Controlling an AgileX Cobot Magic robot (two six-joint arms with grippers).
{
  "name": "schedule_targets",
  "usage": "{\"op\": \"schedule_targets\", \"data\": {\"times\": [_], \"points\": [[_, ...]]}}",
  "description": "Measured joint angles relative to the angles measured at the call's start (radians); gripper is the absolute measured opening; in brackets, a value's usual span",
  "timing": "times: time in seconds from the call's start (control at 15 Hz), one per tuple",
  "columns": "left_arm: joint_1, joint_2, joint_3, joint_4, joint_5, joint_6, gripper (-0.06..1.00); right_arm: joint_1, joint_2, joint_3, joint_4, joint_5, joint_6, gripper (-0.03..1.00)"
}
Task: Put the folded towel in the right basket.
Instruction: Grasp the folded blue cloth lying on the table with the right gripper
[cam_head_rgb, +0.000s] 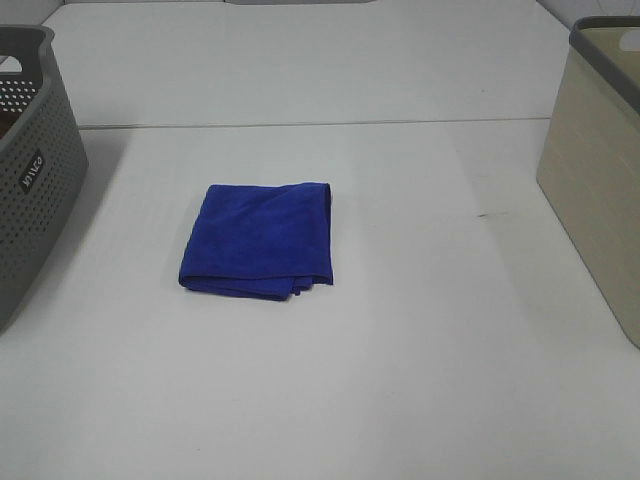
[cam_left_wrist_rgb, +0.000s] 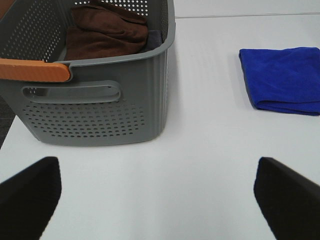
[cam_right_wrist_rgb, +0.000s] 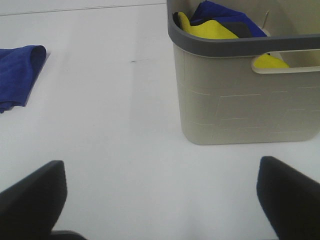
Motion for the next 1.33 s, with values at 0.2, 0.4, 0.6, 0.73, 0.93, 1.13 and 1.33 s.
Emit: {"op": "schedule_targets", "data": {"times": [0.2,0.4,0.6,0.73,0.93,1.13,1.33], "points": [[0.000,0.000,0.000,0.000,0.000,0.000,0.97,0.000,0.000,0.000,0.000,0.000,0.000,0.98],[0.000,0.000,0.000,0.000,0.000,0.000,0.97,0.000,0.000,0.000,0.000,0.000,0.000,0.98],[0.000,0.000,0.000,0.000,0.000,0.000,0.97,0.000,0.000,0.000,0.000,0.000,0.000,0.98],[0.000,0.000,0.000,0.000,0.000,0.000,0.97,0.000,0.000,0.000,0.000,0.000,0.000,0.98],[0.000,0.000,0.000,0.000,0.000,0.000,0.97,0.000,0.000,0.000,0.000,0.000,0.000,0.98],[0.000,0.000,0.000,0.000,0.000,0.000,0.97,0.000,0.000,0.000,0.000,0.000,0.000,0.98],[0.000,0.000,0.000,-0.002,0.000,0.000,0.97,0.000,0.000,0.000,0.000,0.000,0.000,0.98]]}}
